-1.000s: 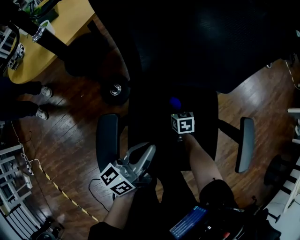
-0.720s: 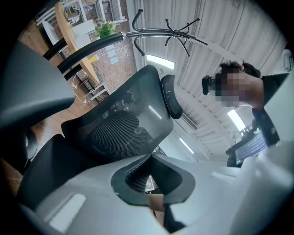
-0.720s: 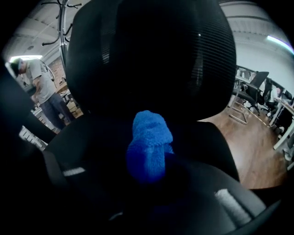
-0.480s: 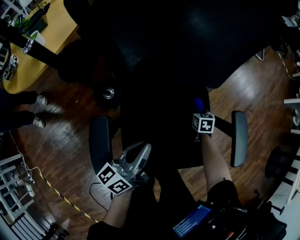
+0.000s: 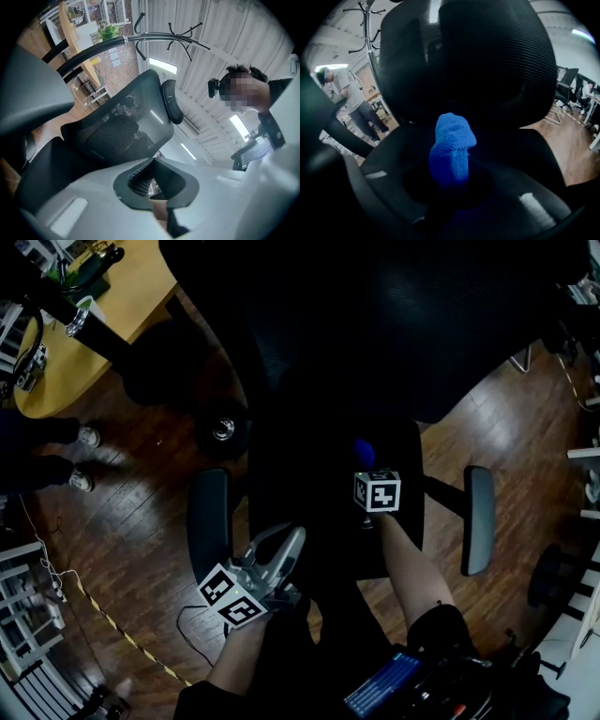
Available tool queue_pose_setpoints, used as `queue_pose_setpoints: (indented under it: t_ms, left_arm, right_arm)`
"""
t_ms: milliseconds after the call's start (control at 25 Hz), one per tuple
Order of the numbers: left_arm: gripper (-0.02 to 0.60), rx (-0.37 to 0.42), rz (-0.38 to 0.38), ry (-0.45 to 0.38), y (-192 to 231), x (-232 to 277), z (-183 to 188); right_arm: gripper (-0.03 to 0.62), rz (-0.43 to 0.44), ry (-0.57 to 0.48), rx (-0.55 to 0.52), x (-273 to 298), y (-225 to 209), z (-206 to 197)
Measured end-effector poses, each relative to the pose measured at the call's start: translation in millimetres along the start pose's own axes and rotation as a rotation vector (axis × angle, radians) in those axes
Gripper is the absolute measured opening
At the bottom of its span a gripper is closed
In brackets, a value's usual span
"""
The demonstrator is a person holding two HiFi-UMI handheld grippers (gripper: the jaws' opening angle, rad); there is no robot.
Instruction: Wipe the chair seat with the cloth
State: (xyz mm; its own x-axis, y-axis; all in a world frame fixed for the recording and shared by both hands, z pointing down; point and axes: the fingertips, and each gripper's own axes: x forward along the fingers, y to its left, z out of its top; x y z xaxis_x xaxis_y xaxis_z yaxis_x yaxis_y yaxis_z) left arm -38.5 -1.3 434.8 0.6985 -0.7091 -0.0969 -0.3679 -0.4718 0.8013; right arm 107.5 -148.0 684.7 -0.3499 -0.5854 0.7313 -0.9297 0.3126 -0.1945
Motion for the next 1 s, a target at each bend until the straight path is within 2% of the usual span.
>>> queue_pose_setpoints:
  t_ms: [160, 320, 400, 480, 680, 1000]
  left_arm:
    - [-0.008, 0.007, 0.002, -0.020, -5, -6, 7]
    - [-0.008, 0.010, 0.009, -0.029, -6, -11, 8]
    - [-0.008, 0.009, 0.010, -0.029, -5, -13, 7]
    - [-0.008, 0.011, 0.010, -0.025, -5, -16, 6]
    - [-0.008, 0.013, 0.013, -0.013, -4, -17, 1]
    - [-0.008, 0.015, 0.007, 0.022, -4, -7, -9]
  right_arm:
    - [0.040, 0.167, 0.047, -0.017, 21, 94, 3]
    - [0.040, 0.318, 0.094, -0.031, 41, 177, -14]
    - [0.040, 0.358, 0.125, -0.045, 46, 203, -30]
    - [0.040, 0.365, 0.094, -0.070, 45, 213, -32]
    - [0.040, 0.323, 0.077, -0.078, 44, 181, -39]
    - [0.040, 0.100, 0.088, -0.012, 11, 45, -60]
